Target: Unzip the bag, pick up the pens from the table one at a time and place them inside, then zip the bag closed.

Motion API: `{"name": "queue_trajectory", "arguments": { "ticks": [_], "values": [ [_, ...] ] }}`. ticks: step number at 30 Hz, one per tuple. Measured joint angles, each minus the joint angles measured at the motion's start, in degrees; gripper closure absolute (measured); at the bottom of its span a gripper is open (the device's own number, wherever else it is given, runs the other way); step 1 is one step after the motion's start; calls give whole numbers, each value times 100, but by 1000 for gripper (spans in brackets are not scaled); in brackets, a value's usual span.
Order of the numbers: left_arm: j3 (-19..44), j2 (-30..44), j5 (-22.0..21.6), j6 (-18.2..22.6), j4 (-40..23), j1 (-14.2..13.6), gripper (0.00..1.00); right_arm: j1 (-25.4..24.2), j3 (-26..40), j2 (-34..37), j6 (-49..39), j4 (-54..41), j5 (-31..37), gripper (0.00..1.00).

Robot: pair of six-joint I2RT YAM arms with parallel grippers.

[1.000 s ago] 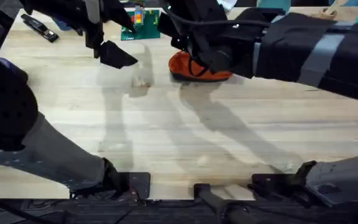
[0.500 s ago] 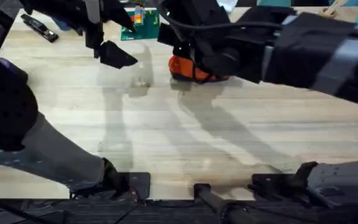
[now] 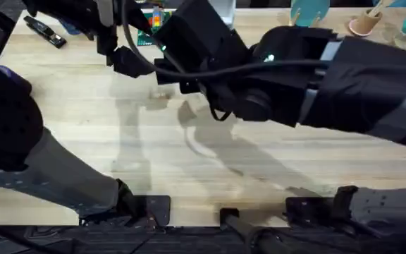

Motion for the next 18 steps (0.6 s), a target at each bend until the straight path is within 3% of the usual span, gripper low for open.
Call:
{"name": "queue_trajectory", "arguments": {
  "ticks": [13, 18],
  "values": [
    [0, 0, 2, 0, 0, 0, 6, 41, 0, 13, 719, -550, 5, 5],
    [0, 0, 0, 0, 0, 0, 6, 39, 2, 321, 839, -433, 127, 6]
  ]
}}
